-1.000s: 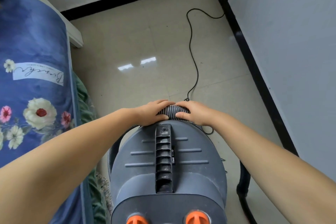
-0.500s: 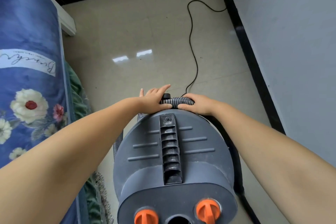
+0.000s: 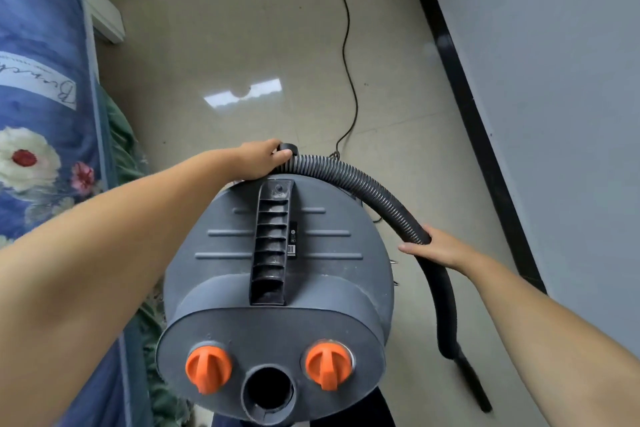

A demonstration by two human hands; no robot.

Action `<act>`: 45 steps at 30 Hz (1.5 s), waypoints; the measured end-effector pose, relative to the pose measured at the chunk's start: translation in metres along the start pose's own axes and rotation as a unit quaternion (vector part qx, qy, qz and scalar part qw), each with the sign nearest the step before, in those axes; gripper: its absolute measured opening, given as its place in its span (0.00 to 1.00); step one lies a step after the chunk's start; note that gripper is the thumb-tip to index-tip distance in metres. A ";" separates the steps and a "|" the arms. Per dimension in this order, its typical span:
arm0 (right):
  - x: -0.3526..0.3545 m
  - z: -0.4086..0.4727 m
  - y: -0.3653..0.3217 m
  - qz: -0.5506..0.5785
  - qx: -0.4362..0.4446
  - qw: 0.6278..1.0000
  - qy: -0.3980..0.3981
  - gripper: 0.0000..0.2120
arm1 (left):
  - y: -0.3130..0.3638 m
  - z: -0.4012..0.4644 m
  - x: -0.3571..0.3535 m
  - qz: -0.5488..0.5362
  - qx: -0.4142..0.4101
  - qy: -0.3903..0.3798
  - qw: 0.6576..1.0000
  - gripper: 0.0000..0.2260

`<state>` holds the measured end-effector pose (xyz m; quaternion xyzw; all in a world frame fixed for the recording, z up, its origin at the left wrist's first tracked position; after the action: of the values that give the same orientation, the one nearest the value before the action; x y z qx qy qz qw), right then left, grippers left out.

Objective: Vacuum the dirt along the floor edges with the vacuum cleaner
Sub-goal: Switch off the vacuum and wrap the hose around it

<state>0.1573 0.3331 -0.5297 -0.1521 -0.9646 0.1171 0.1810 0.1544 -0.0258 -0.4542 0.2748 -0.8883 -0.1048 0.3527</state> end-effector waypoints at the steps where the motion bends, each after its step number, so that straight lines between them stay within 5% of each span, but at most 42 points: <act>1: -0.007 -0.005 0.026 -0.006 -0.018 1.000 0.010 0.15 | -0.001 -0.001 0.001 -0.004 0.009 0.004 1.000 0.21; 4: -0.014 -0.022 0.072 0.038 -0.036 0.995 0.085 0.16 | 0.001 -0.007 0.008 -0.011 0.042 0.042 0.998 0.24; 9: 0.006 -0.062 0.074 0.116 0.004 0.976 0.186 0.12 | 0.053 -0.047 0.025 0.048 0.043 0.215 0.974 0.20; 13: 0.012 -0.094 0.069 0.160 0.046 0.968 0.186 0.10 | 0.142 -0.122 0.006 0.062 -0.130 0.324 0.935 0.20; 16: 0.003 -0.114 0.065 0.185 0.060 0.966 0.173 0.11 | 0.205 -0.210 -0.055 -0.036 -0.307 0.388 0.869 0.15; 19: -0.007 -0.125 0.059 0.206 0.058 0.963 0.163 0.12 | 0.224 -0.249 -0.176 -0.185 -0.306 0.304 0.883 0.10; 21: -0.014 -0.130 0.057 0.232 0.051 0.960 0.151 0.09 | 0.209 -0.234 -0.284 -0.316 -0.145 0.139 0.927 0.09; 22: -0.016 -0.131 0.057 0.248 0.046 0.957 0.142 0.08 | 0.198 -0.229 -0.340 -0.423 -0.032 0.056 0.904 0.09; 25: -0.022 -0.135 0.055 0.282 0.040 0.953 0.106 0.08 | 0.202 -0.225 -0.461 -0.704 0.226 -0.069 0.669 0.15; 27: -0.029 -0.140 0.053 0.303 0.041 0.950 0.059 0.09 | 0.223 -0.215 -0.498 -0.824 0.289 -0.065 0.483 0.18; 29: -0.042 -0.147 0.052 0.325 0.038 0.945 -0.011 0.11 | 0.241 -0.197 -0.506 -0.920 0.296 -0.014 0.258 0.16; 30: -0.049 -0.151 0.053 0.336 0.035 0.940 -0.046 0.12 | 0.245 -0.190 -0.506 -0.939 0.291 0.009 0.183 0.16; 32: -0.059 -0.159 0.053 0.371 0.039 0.923 -0.097 0.13 | 0.247 -0.182 -0.506 -0.949 0.284 0.038 0.128 0.13; 35: -0.070 -0.163 0.058 0.387 0.066 0.913 -0.112 0.10 | 0.244 -0.183 -0.512 -0.945 0.297 0.051 0.130 0.09; 39: -0.093 -0.158 0.103 0.307 0.051 0.950 -0.018 0.07 | 0.236 -0.213 -0.531 -0.919 0.356 0.119 0.117 0.07; 41: -0.092 -0.159 0.116 0.307 0.047 0.949 0.053 0.07 | 0.231 -0.228 -0.536 -0.917 0.351 0.182 0.052 0.03; 43: -0.090 -0.161 0.112 0.300 0.053 0.947 0.101 0.09 | 0.222 -0.243 -0.535 -0.915 0.322 0.238 -0.050 0.08; 45: -0.088 -0.162 0.109 0.296 0.046 0.947 0.117 0.10 | 0.208 -0.257 -0.533 -0.908 0.294 0.274 -0.112 0.12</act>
<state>0.3249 0.4321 -0.4403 -0.4353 -0.8414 0.1915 0.2568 0.5640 0.4482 -0.4909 -0.9088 -0.4154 -0.0284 -0.0280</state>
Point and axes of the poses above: each hand's wrist, its own z-axis towards the middle knuckle, its own x-axis out of the back of the hand, y = z × x, the point moved 10 cm from there along z, towards the middle knuckle, and after that the axes turned 9 degrees about -x, right-handed, at the moved point
